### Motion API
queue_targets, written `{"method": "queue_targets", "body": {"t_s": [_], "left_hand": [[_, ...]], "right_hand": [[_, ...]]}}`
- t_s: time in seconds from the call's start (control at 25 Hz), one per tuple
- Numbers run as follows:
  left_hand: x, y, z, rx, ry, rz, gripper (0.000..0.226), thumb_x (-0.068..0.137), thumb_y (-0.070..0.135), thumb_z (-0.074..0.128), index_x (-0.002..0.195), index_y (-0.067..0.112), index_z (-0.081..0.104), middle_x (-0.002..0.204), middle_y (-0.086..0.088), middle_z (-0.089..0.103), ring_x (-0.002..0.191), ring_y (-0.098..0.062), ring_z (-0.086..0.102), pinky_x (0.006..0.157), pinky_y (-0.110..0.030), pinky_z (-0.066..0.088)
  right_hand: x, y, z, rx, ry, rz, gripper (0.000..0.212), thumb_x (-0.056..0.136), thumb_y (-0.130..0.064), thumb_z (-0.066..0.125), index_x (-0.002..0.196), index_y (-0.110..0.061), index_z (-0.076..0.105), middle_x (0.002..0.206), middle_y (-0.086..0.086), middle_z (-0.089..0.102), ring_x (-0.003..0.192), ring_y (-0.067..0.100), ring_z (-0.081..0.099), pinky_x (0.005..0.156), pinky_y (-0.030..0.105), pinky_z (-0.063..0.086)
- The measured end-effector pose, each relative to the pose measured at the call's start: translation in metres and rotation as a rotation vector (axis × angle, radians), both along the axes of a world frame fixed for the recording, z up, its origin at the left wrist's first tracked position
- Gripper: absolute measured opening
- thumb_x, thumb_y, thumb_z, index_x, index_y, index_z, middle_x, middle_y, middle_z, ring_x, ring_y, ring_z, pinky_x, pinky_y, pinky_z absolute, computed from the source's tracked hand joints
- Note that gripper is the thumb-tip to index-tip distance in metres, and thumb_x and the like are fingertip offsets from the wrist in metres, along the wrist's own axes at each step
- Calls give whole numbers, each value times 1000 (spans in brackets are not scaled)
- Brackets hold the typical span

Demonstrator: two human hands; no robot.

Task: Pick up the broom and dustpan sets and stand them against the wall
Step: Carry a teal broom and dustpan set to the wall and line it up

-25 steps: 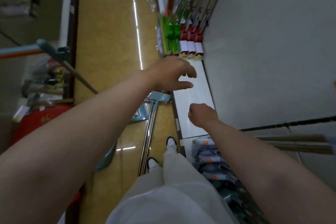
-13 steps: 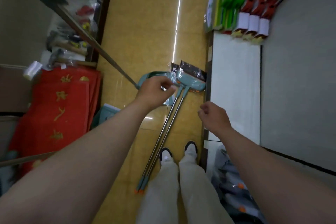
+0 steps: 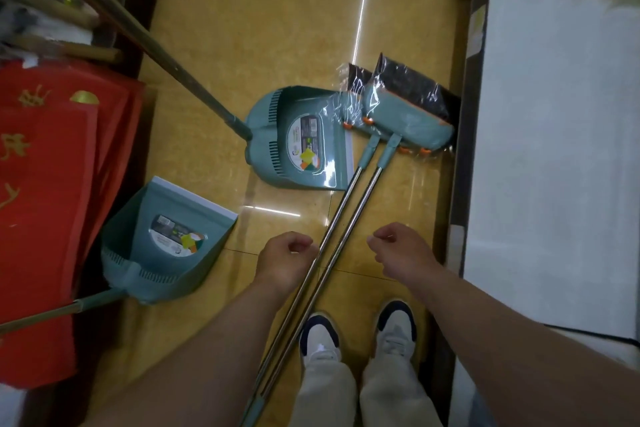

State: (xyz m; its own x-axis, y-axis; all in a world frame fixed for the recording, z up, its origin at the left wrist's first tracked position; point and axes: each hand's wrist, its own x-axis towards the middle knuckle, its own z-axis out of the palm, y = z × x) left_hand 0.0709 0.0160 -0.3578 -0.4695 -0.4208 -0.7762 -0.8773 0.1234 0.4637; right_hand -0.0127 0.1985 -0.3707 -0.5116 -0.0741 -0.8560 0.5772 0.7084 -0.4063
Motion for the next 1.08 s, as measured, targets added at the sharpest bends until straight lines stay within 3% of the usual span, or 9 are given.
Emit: {"method": "queue_targets", "body": {"t_s": [0.2,0.28,0.4,0.6,0.88,0.96,1.08], "left_hand": [[17,8,-69,33,-4,21,18,91,26,70,108,19,71,98,10,66,96,-9,60,88,-29,49],[26,11,-84,49,-18,29,19,91,26,70,109,19,71,99,8,66,99,-11,61,88,-29,49],[40,9,-101,60,-43,34,20,91,27,70,109,19,71,100,6,67,98,-11,61,86,-27,49],[51,-2,-107,38,-47,54,14,91,27,70,105,24,69,96,12,65,92,-6,59,72,-20,44],[34,-16,-100,40,27,53,18,91,27,70,109,25,69,101,12,66,95,-2,58,72,-18,44],[32,-17,-100,49,22,54,19,91,27,70,110,25,69,102,12,66,95,-3,59,72,-18,44],[34,-19,-93,43,-7,46,21,91,28,70,112,24,68,102,10,66,93,-2,58,73,-20,45]], "right_hand": [[25,-5,-78,13,-155,-199,49,95,-37,64,136,-15,50,106,1,60,103,23,62,96,48,55],[35,-10,-97,-34,-280,-328,55,96,-37,64,142,-14,45,120,5,58,111,23,59,96,46,55],[49,-26,-121,-58,-381,-414,60,94,-38,66,146,-20,42,139,5,49,124,23,51,95,44,56],[70,-56,-150,-83,-490,-488,57,93,-38,65,145,-22,45,141,4,50,125,25,50,93,44,54],[70,-66,-159,-66,-499,-531,64,88,-42,69,144,-23,47,143,4,50,127,26,48,103,47,48],[72,-70,-160,-49,-467,-510,59,88,-42,69,140,-21,50,136,4,54,121,26,52,102,47,49],[73,-76,-153,-45,-366,-502,27,97,-27,61,122,-14,62,112,7,66,102,25,62,93,45,55]]}}
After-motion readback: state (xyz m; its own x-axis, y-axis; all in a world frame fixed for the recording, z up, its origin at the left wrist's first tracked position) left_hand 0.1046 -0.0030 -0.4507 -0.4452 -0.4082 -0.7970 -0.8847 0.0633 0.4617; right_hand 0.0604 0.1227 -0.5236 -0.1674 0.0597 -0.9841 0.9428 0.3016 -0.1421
